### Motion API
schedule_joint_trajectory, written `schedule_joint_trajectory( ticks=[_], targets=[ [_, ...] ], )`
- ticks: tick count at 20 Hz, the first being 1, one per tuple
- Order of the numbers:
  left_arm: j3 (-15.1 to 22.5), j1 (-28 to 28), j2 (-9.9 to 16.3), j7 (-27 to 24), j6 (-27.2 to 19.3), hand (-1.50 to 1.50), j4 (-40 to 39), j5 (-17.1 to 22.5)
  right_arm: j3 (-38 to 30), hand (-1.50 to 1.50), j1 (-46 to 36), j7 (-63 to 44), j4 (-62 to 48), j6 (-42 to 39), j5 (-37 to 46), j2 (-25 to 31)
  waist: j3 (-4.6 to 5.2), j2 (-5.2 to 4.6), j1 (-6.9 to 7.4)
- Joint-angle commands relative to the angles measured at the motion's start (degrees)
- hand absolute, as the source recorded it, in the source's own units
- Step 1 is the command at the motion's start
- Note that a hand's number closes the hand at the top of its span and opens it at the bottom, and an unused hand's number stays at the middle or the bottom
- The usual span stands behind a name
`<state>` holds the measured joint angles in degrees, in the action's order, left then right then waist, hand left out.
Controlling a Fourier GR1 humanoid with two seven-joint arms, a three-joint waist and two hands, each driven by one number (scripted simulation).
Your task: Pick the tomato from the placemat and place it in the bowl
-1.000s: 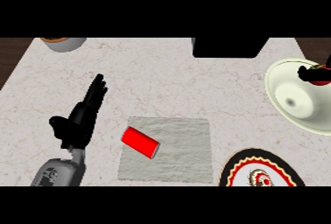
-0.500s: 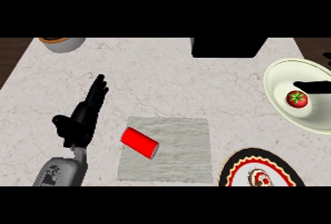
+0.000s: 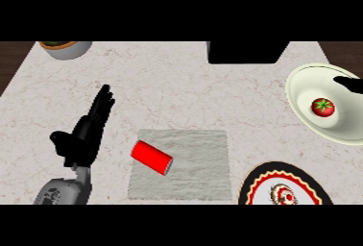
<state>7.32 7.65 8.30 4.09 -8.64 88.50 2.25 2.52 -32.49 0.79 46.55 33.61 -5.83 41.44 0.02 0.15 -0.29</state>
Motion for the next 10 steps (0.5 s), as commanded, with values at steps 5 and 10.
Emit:
schedule_joint_trajectory(
  ticks=[5,10],
  targets=[
    [-0.97,-0.55,0.28,0.6,1.93,0.0,0.61,0.39,-9.52,-1.5,12.5,-0.61,14.45,-4.1,-8.87,1.19,0.01,0.15,-0.67],
    [-1.07,-0.8,-1.43,-0.36,0.08,0.0,-0.03,-1.54,-14.97,-1.5,22.58,1.4,23.62,-9.64,-13.14,1.45,0.0,0.04,-0.45]
  ],
)
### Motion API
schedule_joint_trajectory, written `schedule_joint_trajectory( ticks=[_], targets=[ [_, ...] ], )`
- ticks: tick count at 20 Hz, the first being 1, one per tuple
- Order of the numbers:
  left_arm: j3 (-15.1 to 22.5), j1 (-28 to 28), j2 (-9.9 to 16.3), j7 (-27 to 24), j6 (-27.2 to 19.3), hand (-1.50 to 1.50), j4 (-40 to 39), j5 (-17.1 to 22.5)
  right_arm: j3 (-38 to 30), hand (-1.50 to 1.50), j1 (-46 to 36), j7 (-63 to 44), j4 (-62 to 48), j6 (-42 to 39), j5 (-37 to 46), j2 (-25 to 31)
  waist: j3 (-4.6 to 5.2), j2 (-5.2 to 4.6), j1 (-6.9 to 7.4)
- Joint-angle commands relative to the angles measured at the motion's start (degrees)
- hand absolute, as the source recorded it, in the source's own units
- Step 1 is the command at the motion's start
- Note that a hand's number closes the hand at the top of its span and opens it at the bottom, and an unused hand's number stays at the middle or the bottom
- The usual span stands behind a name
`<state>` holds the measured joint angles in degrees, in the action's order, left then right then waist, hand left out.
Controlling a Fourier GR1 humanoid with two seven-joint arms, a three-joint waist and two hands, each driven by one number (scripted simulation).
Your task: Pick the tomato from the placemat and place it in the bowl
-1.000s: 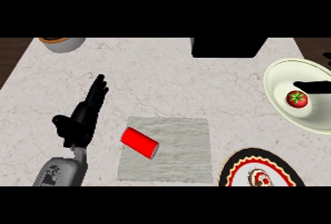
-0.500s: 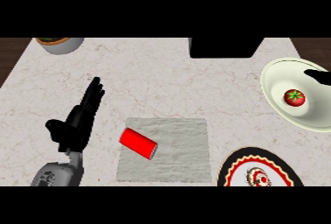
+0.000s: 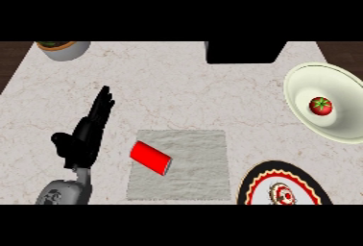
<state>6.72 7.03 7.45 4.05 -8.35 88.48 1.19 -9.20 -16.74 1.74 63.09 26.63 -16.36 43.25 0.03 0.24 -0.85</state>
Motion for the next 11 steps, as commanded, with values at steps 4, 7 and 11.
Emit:
schedule_joint_trajectory(
  ticks=[4,7,11],
  targets=[
    [-1.71,-0.07,0.14,-2.43,1.66,0.0,-2.32,-0.2,-7.2,-1.5,12.39,4.62,8.97,-9.46,-5.54,-1.12,-0.02,-0.12,0.31],
    [-1.91,2.2,0.14,4.04,1.55,0.0,1.47,0.38,-7.63,-1.5,18.44,3.09,16.1,-10.4,-5.44,-2.45,-0.01,-0.05,0.2],
    [-4.21,1.84,0.03,-0.72,4.25,0.0,-2.0,0.99,-10.64,-1.5,19.09,5.32,15.14,-11.22,-2.16,-5.88,-0.02,-0.19,0.61]
  ],
)
